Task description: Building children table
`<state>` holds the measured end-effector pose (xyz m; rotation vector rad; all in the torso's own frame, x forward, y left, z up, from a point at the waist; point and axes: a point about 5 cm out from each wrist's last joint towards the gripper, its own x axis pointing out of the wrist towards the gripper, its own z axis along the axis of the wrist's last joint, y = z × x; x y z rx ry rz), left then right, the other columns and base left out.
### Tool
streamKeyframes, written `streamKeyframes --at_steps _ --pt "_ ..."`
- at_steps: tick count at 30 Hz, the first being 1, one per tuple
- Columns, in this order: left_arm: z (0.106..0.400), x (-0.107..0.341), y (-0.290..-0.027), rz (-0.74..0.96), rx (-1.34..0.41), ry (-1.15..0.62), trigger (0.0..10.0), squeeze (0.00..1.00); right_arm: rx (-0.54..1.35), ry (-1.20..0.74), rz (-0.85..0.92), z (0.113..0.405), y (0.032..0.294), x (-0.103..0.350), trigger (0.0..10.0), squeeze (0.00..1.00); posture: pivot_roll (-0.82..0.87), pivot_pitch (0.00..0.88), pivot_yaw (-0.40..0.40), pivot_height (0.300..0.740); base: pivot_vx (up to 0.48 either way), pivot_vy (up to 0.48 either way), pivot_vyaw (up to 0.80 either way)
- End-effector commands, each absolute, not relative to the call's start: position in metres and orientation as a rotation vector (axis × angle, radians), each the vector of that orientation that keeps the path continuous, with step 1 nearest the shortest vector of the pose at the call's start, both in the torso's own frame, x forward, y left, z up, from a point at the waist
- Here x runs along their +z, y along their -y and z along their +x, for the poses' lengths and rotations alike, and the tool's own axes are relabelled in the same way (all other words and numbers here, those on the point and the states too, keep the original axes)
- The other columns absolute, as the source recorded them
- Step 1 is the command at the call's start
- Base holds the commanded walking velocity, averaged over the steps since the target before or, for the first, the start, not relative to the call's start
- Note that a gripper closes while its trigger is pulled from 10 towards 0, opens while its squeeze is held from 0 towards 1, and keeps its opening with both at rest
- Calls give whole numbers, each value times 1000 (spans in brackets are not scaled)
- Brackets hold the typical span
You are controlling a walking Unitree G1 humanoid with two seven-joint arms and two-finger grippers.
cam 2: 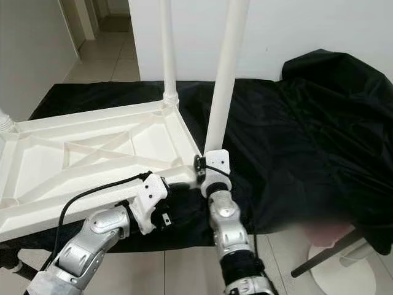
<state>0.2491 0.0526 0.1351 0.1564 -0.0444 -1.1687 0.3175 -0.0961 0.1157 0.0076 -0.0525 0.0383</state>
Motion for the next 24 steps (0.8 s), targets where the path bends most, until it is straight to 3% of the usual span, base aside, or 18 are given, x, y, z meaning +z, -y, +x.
streamKeyframes --at_steps 1,9,10,11,12,19,20,21,22,24 --pt "250 132 -54 164 -1143 33 10000 0 0 -21 103 312 96 102 10000 0 -22 0 11 740 0 0 0" --pt "251 131 -54 164 -1138 34 10000 0 -16 -30 101 312 101 105 10000 0 -21 0 9 740 0 0 0" --pt "251 130 -55 165 -1137 33 10000 0 -12 -26 97 312 100 106 10000 902 -22 0 10 740 0 0 0" --pt "251 130 -55 166 -1137 32 10000 0 5 -19 114 311 97 107 10000 902 -22 0 10 740 0 0 0" --pt "251 129 -55 168 -1138 32 10000 0 21 -4 115 311 96 110 10000 1000 -21 0 8 740 0 0 0" --pt "251 128 -54 172 -1136 30 10000 0 121 69 104 310 95 122 10000 1000 -15 0 -2 740 0 0 0" --pt "250 127 -55 174 -1134 28 10000 0 155 74 100 311 97 123 10000 90 -13 0 -5 740 0 0 0" --pt "250 127 -55 176 -1133 27 10000 0 178 77 97 311 98 123 10000 90 -13 0 -5 740 0 0 0" --pt "249 127 -56 177 -1131 25 10000 0 215 88 90 311 101 125 10000 0 -12 0 -7 740 0 0 0" --pt "247 126 -58 178 -1129 21 10000 0 247 91 92 312 105 126 10000 0 -10 0 -11 740 0 0 0"
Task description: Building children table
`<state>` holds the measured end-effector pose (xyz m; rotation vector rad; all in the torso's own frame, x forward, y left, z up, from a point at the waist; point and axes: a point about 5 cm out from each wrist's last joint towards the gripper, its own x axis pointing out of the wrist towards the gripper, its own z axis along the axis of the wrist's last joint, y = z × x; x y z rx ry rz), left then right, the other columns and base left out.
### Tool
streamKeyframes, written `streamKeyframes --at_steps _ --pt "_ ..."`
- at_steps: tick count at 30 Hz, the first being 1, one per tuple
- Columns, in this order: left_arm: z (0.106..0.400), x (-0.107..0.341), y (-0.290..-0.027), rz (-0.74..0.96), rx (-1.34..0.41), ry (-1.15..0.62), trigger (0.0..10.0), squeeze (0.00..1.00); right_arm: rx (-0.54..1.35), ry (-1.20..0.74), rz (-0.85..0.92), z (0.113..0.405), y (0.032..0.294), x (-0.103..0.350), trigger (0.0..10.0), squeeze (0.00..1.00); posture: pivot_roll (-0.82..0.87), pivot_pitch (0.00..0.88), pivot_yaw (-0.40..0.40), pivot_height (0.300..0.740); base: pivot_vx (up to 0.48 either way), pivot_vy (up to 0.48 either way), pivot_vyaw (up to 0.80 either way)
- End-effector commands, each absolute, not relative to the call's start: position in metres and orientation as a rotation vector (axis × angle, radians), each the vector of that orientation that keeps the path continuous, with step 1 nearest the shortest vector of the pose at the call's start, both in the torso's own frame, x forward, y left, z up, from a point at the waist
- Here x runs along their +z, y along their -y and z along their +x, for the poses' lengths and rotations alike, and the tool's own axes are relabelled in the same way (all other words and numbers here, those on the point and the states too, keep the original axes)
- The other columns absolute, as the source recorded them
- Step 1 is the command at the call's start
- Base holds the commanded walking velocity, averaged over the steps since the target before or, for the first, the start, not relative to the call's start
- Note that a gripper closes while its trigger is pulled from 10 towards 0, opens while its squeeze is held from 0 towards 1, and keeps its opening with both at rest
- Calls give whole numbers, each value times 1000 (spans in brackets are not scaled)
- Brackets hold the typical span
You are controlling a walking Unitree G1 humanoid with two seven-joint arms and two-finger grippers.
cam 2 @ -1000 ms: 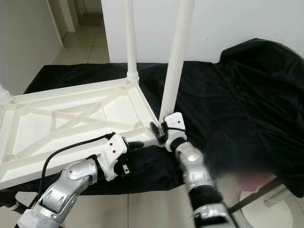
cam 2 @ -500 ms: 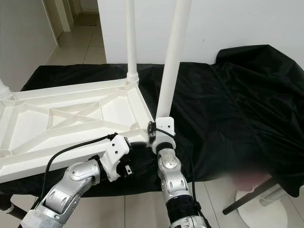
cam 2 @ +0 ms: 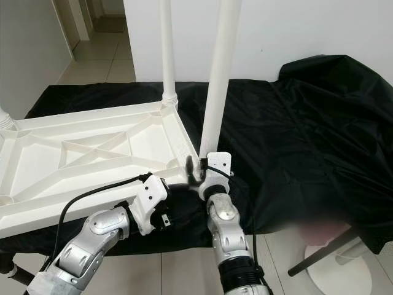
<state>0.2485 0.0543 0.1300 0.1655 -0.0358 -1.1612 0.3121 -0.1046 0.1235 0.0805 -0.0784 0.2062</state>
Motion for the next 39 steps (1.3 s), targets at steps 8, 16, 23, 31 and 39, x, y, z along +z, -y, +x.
streamKeyframes --at_steps 8,16,23,31,39 --pt "242 118 -69 189 -1118 -8 10000 0 397 124 -3 316 130 131 10000 0 -8 0 -12 740 0 0 0" --pt "242 118 -75 209 -1119 -15 10000 0 635 96 -92 325 146 133 10000 0 0 0 -13 740 0 0 0" --pt "241 119 -75 221 -1121 -13 10000 0 759 54 -162 329 146 130 8039 0 1 0 -12 740 0 0 0" --pt "242 119 -74 223 -1119 -8 10000 0 821 22 -197 335 145 125 0 0 7 0 -12 740 0 0 0" --pt "240 119 -73 230 -1115 -6 10000 0 835 13 -196 337 146 123 0 0 16 0 -20 740 0 0 0"
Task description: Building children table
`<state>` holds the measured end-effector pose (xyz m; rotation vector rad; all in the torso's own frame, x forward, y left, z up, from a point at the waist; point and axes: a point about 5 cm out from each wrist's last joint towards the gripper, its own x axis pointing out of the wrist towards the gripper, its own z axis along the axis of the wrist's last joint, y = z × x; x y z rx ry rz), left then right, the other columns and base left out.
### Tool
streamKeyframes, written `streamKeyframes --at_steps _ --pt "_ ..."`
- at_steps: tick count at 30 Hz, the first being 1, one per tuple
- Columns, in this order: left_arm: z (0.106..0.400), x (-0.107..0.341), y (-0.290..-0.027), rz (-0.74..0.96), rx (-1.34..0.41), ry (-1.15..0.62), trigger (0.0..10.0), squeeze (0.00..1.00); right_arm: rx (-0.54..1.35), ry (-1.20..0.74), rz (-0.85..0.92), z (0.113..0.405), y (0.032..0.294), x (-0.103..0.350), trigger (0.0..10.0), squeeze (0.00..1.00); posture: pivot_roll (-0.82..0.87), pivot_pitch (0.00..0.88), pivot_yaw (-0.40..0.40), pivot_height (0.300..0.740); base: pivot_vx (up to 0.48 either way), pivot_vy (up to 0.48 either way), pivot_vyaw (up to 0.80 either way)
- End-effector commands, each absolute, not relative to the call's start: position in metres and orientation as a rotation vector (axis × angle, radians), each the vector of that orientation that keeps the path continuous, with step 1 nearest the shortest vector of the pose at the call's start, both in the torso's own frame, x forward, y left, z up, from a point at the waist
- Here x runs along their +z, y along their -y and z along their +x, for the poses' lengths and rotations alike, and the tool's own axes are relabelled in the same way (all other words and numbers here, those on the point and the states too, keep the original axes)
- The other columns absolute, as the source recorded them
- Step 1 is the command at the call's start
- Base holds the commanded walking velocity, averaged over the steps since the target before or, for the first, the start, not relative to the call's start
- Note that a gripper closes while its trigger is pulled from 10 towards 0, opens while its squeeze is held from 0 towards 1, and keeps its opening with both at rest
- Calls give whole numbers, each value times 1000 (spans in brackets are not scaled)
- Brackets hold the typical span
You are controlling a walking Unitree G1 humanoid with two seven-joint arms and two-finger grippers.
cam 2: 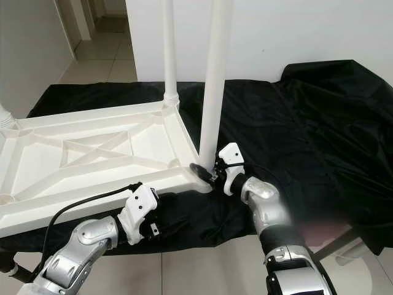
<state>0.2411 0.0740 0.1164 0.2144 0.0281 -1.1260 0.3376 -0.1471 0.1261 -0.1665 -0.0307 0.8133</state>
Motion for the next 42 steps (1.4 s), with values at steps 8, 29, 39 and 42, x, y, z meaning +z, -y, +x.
streamKeyframes --at_steps 8,29,39,42 --pt "238 126 -71 179 -1106 13 10000 0 799 3 -117 331 149 119 10000 0 16 0 -26 740 0 0 0" --pt "238 123 -74 186 -1087 -1 10000 0 300 -28 5 320 136 113 10000 0 9 0 -26 740 0 0 0" --pt "239 124 -72 182 -1083 2 10000 0 27 -35 69 307 121 108 10000 0 12 0 -31 740 0 0 0" --pt "239 124 -71 181 -1083 4 10000 0 26 -39 95 303 104 109 10000 0 12 0 -29 740 0 0 0"
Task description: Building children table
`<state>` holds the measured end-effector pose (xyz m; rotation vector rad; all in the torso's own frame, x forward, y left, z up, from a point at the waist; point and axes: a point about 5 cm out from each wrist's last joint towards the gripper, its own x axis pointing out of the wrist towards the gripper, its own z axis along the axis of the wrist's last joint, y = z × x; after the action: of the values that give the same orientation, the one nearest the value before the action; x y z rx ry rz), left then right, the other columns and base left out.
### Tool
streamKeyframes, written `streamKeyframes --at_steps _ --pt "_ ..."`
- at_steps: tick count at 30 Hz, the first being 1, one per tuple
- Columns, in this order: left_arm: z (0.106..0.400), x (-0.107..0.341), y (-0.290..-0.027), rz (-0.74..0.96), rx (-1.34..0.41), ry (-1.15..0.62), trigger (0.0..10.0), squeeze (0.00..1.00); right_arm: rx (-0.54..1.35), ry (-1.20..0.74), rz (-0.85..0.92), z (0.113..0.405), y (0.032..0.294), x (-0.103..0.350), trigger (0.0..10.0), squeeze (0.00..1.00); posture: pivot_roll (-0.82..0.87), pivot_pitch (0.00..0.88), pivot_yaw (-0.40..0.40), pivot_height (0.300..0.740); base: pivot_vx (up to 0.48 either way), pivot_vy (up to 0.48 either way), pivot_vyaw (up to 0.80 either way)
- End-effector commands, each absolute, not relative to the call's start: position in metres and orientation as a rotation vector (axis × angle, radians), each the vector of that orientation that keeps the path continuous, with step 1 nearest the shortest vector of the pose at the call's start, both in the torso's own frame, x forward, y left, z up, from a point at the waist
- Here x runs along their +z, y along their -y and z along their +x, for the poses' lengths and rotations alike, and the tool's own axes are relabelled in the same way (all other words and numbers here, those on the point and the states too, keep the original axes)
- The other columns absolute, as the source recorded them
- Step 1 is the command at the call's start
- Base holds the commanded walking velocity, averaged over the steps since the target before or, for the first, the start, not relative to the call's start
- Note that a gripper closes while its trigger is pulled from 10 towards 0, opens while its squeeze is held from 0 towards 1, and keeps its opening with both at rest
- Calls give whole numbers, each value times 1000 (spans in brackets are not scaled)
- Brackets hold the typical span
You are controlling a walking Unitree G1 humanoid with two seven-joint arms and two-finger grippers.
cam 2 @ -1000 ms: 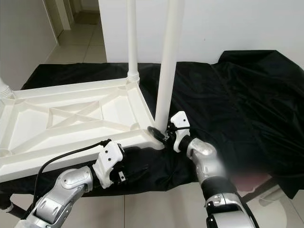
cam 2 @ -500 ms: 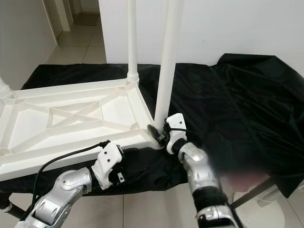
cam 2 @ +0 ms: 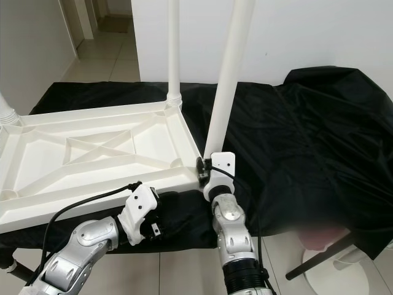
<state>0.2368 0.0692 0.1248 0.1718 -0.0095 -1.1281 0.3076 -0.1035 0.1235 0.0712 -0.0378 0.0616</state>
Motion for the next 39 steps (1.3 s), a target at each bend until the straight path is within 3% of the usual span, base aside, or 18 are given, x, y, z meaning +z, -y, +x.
streamKeyframes --at_steps 1,5,6,17,18,19,20,29,31,39 --pt "239 124 -71 180 -1084 3 10000 0 46 -39 98 302 101 110 10000 0 12 0 -29 740 0 0 0" --pt "240 124 -71 183 -1085 2 10000 0 60 -38 92 301 103 112 10000 0 8 0 -25 740 0 0 0" --pt "242 125 -72 186 -1081 4 10000 0 82 -25 96 300 105 113 10000 1000 5 0 -21 740 0 0 0" --pt "243 126 -71 191 -1073 8 10000 0 149 42 70 302 121 124 10000 1000 -1 0 -20 740 0 0 0" --pt "243 126 -71 191 -1073 9 10000 0 183 42 63 305 127 124 10000 710 -3 0 -19 740 0 0 0" --pt "243 126 -71 191 -1073 9 10000 0 183 42 63 305 127 124 10000 710 -3 0 -19 740 0 0 0" --pt "244 126 -71 194 -1073 10 10000 0 228 46 48 308 133 124 10000 0 -2 0 -20 740 0 0 0" --pt "247 127 -71 202 -1069 14 10000 0 420 52 -4 318 140 126 10000 0 -3 0 -17 740 0 0 0" --pt "247 128 -69 206 -1072 19 10000 0 555 63 -47 325 134 128 10000 0 6 0 -21 740 0 0 0" --pt "248 129 -68 209 -1066 24 10000 0 707 50 -125 333 125 129 10000 0 18 0 -26 740 0 0 0"
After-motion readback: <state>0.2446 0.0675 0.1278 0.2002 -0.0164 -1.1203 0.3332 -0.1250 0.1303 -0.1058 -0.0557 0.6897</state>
